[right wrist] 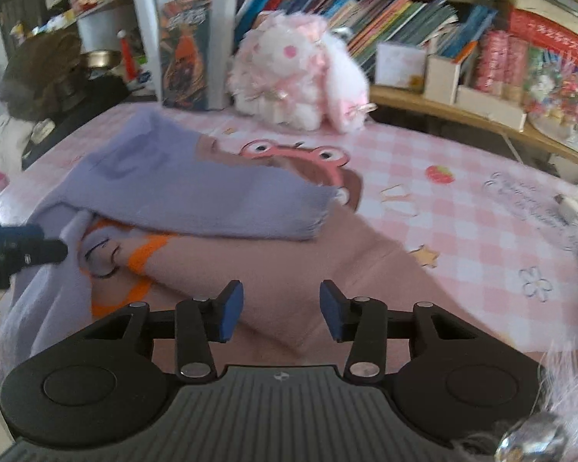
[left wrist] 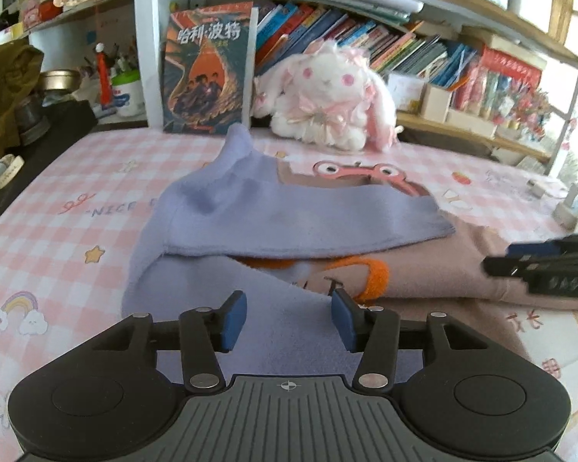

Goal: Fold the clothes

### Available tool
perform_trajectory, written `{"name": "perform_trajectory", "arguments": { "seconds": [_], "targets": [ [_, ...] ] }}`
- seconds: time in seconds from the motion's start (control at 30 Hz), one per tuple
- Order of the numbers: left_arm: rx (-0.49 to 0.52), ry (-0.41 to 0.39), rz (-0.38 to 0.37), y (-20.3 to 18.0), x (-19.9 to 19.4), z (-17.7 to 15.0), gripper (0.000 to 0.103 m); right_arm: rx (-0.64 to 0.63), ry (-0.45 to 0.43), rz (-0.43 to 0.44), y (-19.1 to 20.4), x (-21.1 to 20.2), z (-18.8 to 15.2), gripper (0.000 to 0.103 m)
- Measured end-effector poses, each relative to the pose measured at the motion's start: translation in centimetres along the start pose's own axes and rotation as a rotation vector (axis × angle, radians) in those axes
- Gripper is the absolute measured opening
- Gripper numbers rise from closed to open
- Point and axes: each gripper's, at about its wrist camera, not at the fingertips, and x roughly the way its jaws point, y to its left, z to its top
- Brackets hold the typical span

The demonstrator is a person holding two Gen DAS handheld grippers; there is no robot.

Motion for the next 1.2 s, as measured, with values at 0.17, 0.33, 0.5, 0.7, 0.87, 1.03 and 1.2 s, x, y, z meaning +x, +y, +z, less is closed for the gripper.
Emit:
{"name": "perform_trajectory", "arguments": {
  "seconds": [0.17,0.33,0.5,0.7,0.87,1.03,1.2],
  "targets": [
    [0.016,0.043,0.089,0.9,0.0,-0.9,0.049,-0.032,-0.002,-0.040,-1.3,0.5,0.5,0.043],
    [0.003,0.101,0.190,3.2,-0.5,-2.0,0.049,-0.010,0.009,-0.067,-3.1,1.5,1.1,0.043],
    [-0.020,0.060,0.192,4.1,-1.8,-1.5,0.049,0.060,0.013,-0.004,-4.4,2.8,2.5,0.043],
    [-0.038,0.032,0.192,3.9,-2.3,-1.1,0.049,0.206,0.121,0.123,-4.0,8.0,5.2,0.037],
    [0.009,0.010,0.162,3.4,-2.7,-1.5,0.049,0.218,0.152,0.107,-2.6,9.5,5.6,0.005],
    [0.002,-0.006,0.130,4.8,-2.8,-1.6,0.049,0.256,0.073,0.154,-1.3,7.5,7.9,0.005],
    [-0.006,-0.046,0.093,7.4,-3.3,-1.3,0.049,0.270,-0.028,0.317,3.5,4.6,12.1,0.005]
  ]
}}
